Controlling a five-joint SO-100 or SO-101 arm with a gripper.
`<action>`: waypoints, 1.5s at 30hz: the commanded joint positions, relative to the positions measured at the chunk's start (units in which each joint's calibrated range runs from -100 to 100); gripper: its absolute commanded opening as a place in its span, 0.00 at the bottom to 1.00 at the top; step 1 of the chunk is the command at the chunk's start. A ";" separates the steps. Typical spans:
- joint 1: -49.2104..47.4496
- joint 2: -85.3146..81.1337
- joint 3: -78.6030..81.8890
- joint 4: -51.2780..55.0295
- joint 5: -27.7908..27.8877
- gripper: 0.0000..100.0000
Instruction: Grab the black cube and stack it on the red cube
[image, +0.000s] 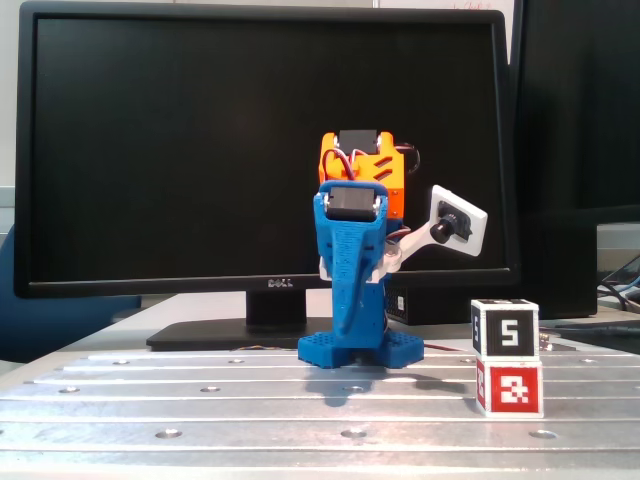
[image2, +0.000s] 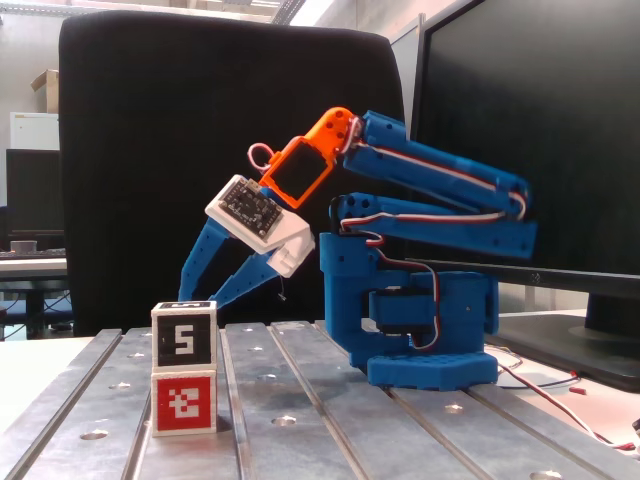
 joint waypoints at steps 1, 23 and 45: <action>1.44 -2.79 0.28 1.03 -0.18 0.05; 1.37 -2.04 8.79 1.54 -0.29 0.05; 1.29 -1.20 8.88 4.19 -2.08 0.05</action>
